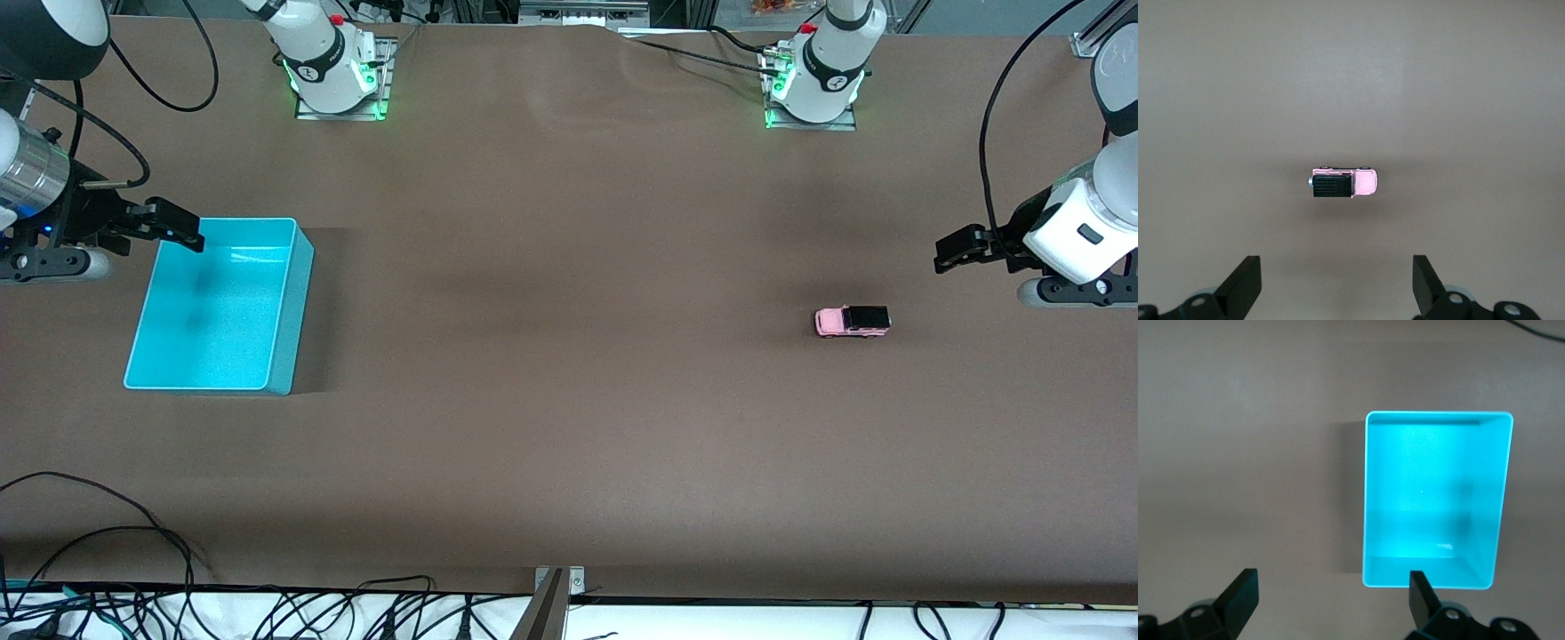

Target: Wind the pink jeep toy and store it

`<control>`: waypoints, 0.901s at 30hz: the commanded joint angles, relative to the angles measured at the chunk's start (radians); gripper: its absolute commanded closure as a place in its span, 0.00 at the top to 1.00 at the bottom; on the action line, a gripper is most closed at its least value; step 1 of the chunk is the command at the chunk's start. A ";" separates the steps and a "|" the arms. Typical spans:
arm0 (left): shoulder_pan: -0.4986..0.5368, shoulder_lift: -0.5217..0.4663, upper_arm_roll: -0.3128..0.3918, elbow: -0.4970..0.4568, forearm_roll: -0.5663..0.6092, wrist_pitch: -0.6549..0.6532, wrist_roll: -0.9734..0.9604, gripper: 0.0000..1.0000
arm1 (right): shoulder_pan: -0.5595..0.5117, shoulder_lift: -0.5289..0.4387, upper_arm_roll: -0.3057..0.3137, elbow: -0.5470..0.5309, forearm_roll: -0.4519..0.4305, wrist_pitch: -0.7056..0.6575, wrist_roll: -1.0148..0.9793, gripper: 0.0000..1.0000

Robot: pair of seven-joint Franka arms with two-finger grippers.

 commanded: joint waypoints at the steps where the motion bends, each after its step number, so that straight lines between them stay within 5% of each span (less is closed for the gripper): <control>1: 0.003 -0.007 -0.001 0.000 0.013 -0.010 0.023 1.00 | -0.007 -0.001 0.003 0.014 0.021 -0.017 -0.039 1.00; 27: 0.003 -0.002 -0.002 0.000 0.013 -0.008 0.023 1.00 | -0.007 -0.005 -0.009 0.022 0.020 -0.009 -0.020 1.00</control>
